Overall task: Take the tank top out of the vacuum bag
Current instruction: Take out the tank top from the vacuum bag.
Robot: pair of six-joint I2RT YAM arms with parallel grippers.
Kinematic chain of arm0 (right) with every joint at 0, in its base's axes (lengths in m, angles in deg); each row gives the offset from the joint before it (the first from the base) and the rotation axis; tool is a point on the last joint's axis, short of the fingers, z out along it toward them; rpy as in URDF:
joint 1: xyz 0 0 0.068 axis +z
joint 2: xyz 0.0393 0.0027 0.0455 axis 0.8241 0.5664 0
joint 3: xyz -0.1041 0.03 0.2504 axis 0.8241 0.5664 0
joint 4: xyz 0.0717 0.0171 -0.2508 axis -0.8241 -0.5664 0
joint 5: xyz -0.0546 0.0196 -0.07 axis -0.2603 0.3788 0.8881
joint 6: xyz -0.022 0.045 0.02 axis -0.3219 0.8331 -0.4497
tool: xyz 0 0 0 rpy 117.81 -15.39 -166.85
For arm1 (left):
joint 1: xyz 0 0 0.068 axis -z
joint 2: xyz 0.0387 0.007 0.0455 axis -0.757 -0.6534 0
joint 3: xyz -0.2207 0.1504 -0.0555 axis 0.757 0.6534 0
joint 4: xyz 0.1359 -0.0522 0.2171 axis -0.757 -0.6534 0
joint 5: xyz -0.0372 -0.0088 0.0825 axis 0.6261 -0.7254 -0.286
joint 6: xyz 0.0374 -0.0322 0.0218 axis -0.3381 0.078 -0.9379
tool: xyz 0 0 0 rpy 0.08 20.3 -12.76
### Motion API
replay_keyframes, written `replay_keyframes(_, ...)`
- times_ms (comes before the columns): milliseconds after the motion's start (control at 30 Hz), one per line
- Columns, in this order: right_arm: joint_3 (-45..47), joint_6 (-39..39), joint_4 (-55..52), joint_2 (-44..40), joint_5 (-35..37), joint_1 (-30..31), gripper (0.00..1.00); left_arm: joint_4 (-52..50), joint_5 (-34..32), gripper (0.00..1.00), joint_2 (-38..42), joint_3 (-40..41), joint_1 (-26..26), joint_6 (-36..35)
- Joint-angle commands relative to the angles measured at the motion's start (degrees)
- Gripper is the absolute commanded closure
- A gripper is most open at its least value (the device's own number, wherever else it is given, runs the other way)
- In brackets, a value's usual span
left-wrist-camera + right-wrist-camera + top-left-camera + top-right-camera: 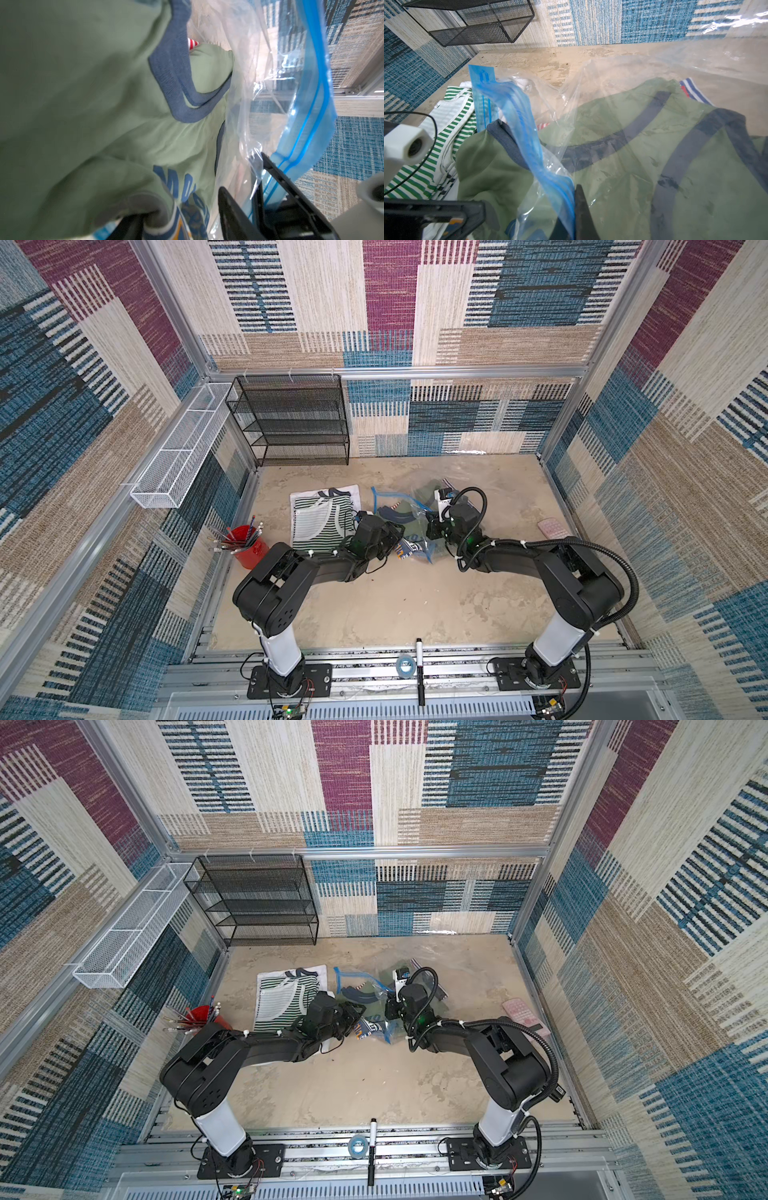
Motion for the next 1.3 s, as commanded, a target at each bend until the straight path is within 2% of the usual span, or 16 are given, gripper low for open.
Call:
replay_keyframes(0, -0.1, -0.2, 1.6, -0.5, -0.5, 0.1, 1.00, 1.1, 3.3, 0.58, -3.5, -2.3, -0.1, 1.3)
replay_keyframes(67, 0.0, -0.1, 1.7, -0.5, -0.5, 0.1, 1.00, 4.3, 5.2, 0.89, -5.6, -2.6, -0.1, 2.4)
replay_keyframes(100, 0.0, -0.1, 1.8, -0.5, -0.5, 0.1, 1.00, 6.2, 5.6, 0.98, -6.0, -2.6, -0.1, 3.0)
replay_keyframes(133, 0.0, -0.1, 1.7, -0.4, -0.5, 0.1, 1.00, 7.4, 6.1, 1.00, -5.9, -2.5, -0.1, 3.2)
replay_keyframes(233, 0.0, -0.1, 1.8, -0.3, -0.6, 0.1, 1.00, 8.1, 6.9, 1.00, -3.7, -1.8, -0.1, 2.4)
replay_keyframes(533, -0.3, 0.2, 0.9, -0.3, 0.7, 0.0, 1.00, -3.2, 4.2, 1.00, 9.5, -0.4, -0.2, -2.2)
replay_keyframes(833, -1.4, 1.1, -1.2, 0.6, 2.1, -0.4, 1.00, -17.9, 2.5, 1.00, 18.1, -7.3, 0.0, -8.7)
replay_keyframes(1267, -1.5, 1.3, -1.3, 0.5, 1.4, -0.6, 1.00, -34.3, -2.3, 1.00, 27.9, -14.0, 0.1, -14.4)
